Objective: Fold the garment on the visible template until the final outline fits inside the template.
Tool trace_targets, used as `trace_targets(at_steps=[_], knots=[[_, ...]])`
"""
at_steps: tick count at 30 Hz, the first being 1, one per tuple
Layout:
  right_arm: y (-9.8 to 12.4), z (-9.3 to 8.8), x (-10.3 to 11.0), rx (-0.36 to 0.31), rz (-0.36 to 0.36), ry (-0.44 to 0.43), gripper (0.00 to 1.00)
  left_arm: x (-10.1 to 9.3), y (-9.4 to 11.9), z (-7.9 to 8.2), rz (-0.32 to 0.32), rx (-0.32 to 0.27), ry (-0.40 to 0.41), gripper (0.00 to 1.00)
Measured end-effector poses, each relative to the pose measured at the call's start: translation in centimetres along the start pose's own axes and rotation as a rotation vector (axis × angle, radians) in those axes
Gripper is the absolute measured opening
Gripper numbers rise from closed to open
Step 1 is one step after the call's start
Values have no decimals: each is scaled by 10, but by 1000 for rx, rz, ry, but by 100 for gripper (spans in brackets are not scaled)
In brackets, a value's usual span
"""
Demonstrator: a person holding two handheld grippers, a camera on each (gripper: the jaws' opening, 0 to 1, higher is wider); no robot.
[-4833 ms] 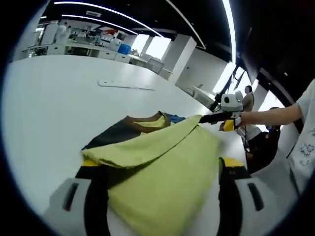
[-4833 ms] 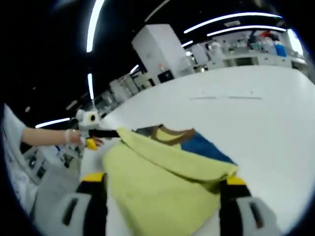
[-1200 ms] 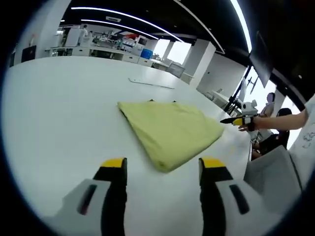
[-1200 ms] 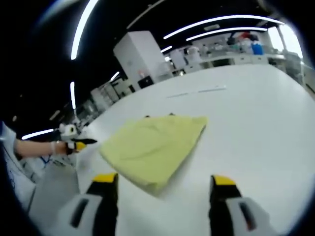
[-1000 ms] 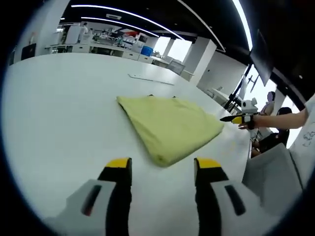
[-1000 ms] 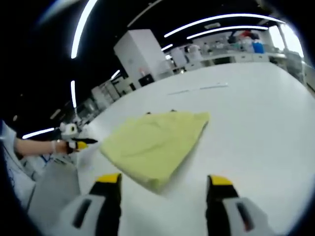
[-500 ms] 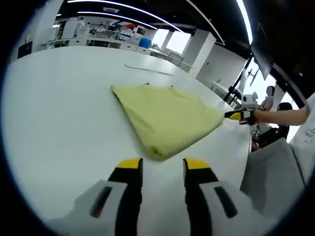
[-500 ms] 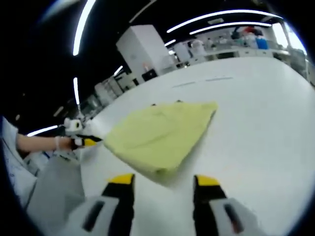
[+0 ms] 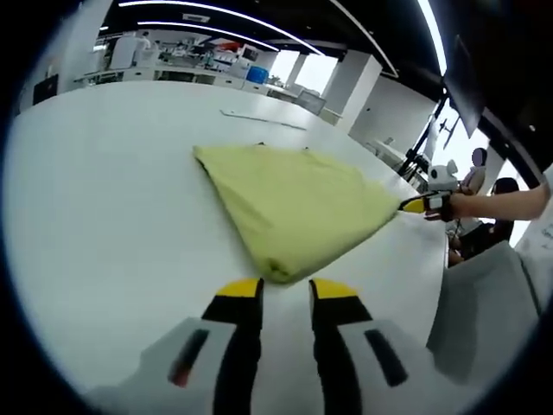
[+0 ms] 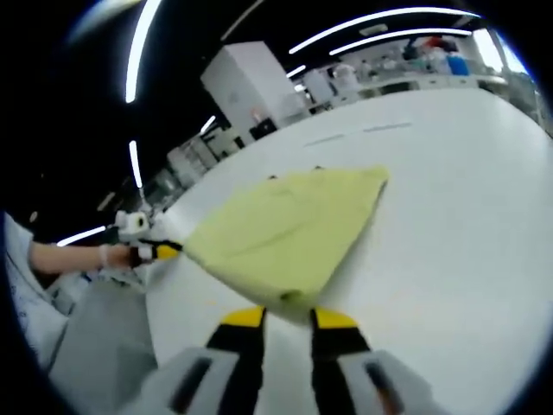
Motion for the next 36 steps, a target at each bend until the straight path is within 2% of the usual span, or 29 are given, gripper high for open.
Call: trace_targets(at_steps=[13, 21, 25, 36], knots=[[0, 0, 3, -14, -2, -36, 7, 3, 0, 0, 20, -26, 16, 3], [-2, 1, 1, -16, -4, -42, 6, 3, -3, -1, 28, -45, 53, 3], [-1, 1, 0, -16, -7, -43, 3, 7, -5, 0, 43, -73, 75, 5], [1, 3, -3, -24, -6, -54, 0, 4, -7, -5, 36, -60, 74, 0]])
Point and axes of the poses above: the point that each gripper's makers call its tool centre point, and the gripper's own axes: y roughly backward along the fingers, x roughly to its left, z roughly out of its top, the point moved 4 cm from there along y, roughly backward along the fingers, and after that the axes turned 9 degrees about -z, right-handed, at the moved point
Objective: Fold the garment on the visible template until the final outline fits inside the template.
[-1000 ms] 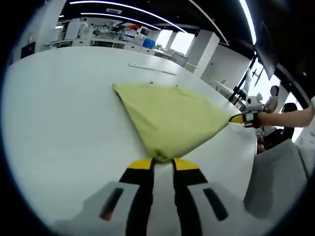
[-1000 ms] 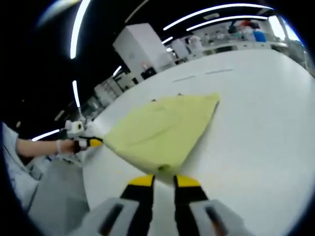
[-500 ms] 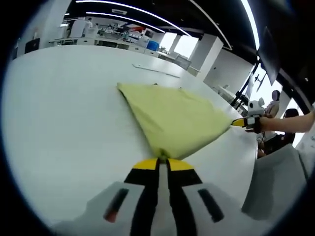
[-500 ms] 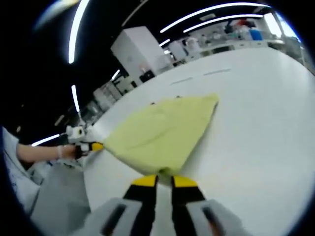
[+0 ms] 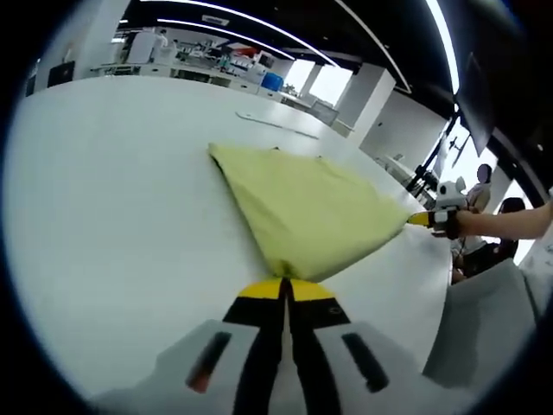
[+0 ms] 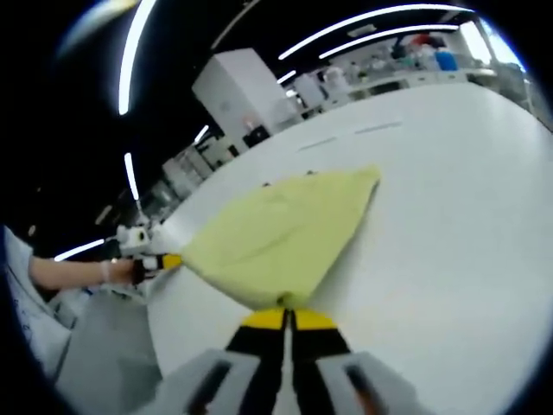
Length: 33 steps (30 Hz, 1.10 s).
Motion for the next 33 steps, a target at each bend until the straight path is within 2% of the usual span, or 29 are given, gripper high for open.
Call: trace_targets(at_steps=[6, 7, 15, 22, 25, 33], knots=[[1, 0, -3, 3, -1, 3, 0, -1, 2, 0, 7, -4, 30, 0], [1, 0, -4, 4, -1, 2, 0, 1, 3, 1, 28, 2, 11, 0], [10, 1, -8, 2, -16, 12, 0, 5, 7, 4, 33, 21, -8, 0], [16, 4, -15, -9, -21, 11, 0, 9, 16, 11, 46, 15, -23, 0], [16, 3, -12, -8, -17, 14, 0, 10, 18, 13, 49, 10, -24, 0], [16, 2, -9, -3, -15, 6, 0, 6, 13, 11, 23, 25, -57, 0]])
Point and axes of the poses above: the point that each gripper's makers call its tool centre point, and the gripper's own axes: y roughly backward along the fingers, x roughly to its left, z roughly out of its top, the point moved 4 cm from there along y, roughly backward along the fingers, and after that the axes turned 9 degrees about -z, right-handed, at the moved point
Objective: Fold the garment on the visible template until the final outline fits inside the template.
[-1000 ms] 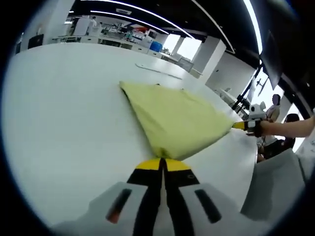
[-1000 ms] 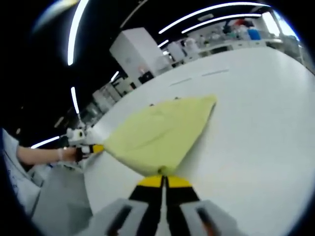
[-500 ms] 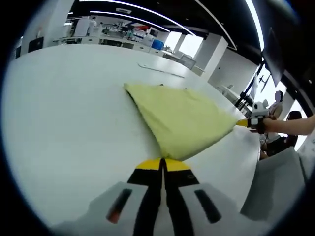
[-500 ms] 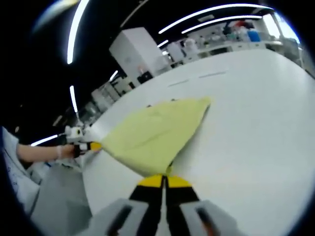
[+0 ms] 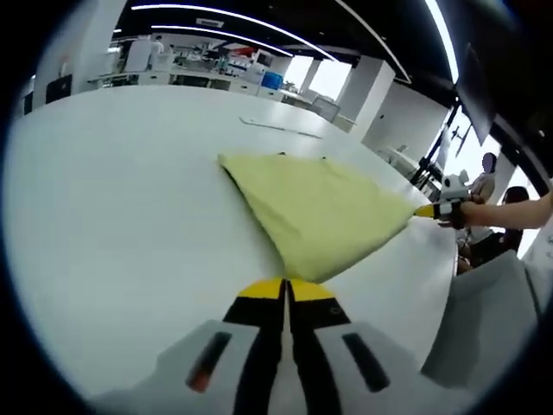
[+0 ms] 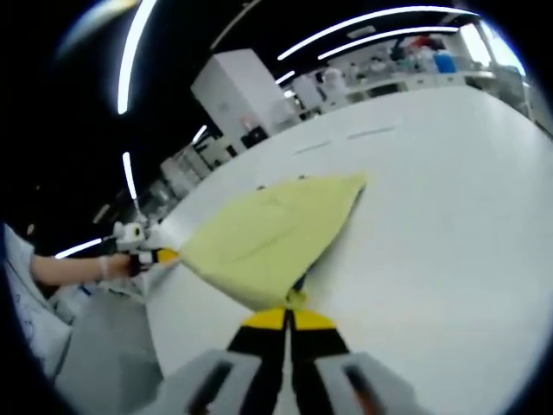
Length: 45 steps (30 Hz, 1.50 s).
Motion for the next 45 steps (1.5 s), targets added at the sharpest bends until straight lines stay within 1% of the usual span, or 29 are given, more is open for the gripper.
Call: trace_targets(at_steps=[1, 3, 4, 6, 9, 13, 19, 23, 29, 31, 33, 38, 45], knots=[[0, 0, 0, -1, 1, 0, 0, 0, -1, 0, -1, 3, -8, 3], [0, 0, 0, 1, 2, 0, 0, -1, -4, 1, -4, 1, -25, 17], [1, 0, 1, 1, 2, 0, 0, -2, -6, 2, -4, 3, -29, 20], [1, 0, 1, 1, 2, -1, 0, -2, -7, 1, -16, 21, -47, 17], [1, 0, 1, 2, 2, -2, 0, -8, -11, 1, -34, 20, -46, 16], [1, 0, 1, 2, 1, -3, 0, -15, -13, 1, -71, 26, -60, 10], [1, 0, -1, 2, -1, -4, 0, -12, -10, 1, -64, 30, -59, 2], [0, 0, -3, 6, -2, -3, 0, -11, -10, 2, -57, 19, -52, 0], [1, 0, -4, 14, -11, 20, 0, -6, -5, 1, -38, 33, -75, 0], [1, -1, -5, 18, -15, 21, 0, -7, -3, 1, -43, 35, -68, 0], [1, -2, -6, 16, -16, 22, 0, -8, -2, 1, -41, 48, -94, 0], [3, -4, -3, 22, -12, 21, 0, -12, 0, -2, -50, 71, -108, 0], [12, -14, 3, 29, 5, 9, 0, -18, 7, -13, -73, 100, -110, 0]])
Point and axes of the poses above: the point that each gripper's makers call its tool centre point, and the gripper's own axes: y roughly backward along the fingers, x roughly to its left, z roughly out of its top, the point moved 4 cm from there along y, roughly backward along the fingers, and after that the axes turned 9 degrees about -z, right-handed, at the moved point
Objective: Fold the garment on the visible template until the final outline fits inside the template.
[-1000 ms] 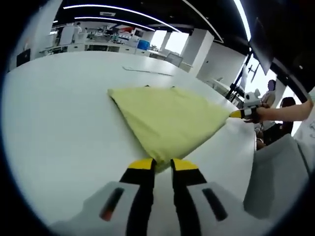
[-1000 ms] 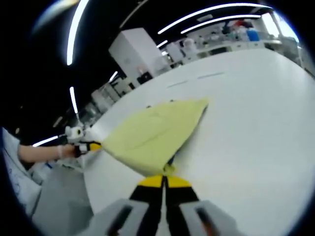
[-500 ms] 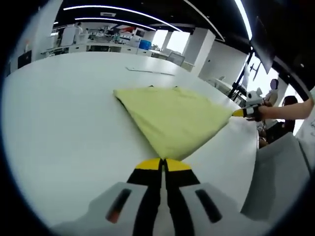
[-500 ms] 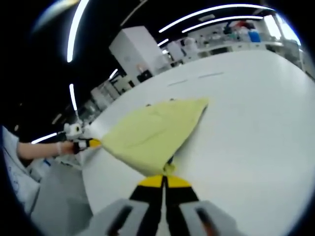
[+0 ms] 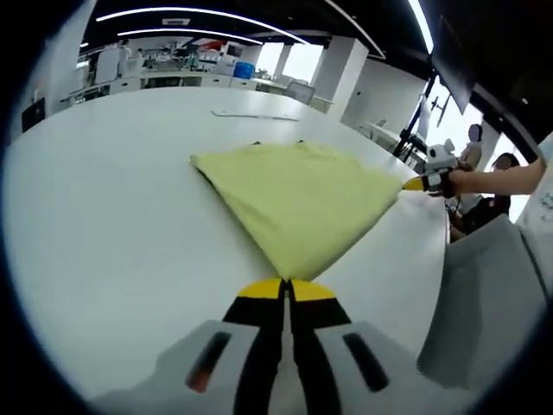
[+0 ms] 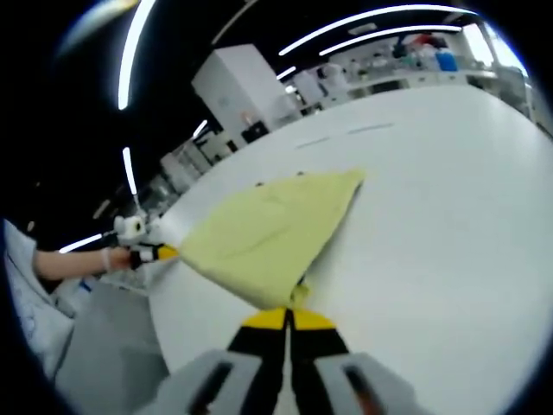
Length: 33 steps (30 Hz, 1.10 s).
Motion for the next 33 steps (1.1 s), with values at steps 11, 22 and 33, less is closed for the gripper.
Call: trace_targets(at_steps=[11, 22, 33], knots=[[8, -20, 5, 23, 15, -22, 0, -10, 6, -10, -23, 11, 15, 0], [11, -18, 4, 13, 17, 33, 10, -9, 11, -9, -24, -9, 28, 13], [17, 0, 1, -93, -77, 78, 92, -3, 25, 2, 56, -105, -23, 79]])
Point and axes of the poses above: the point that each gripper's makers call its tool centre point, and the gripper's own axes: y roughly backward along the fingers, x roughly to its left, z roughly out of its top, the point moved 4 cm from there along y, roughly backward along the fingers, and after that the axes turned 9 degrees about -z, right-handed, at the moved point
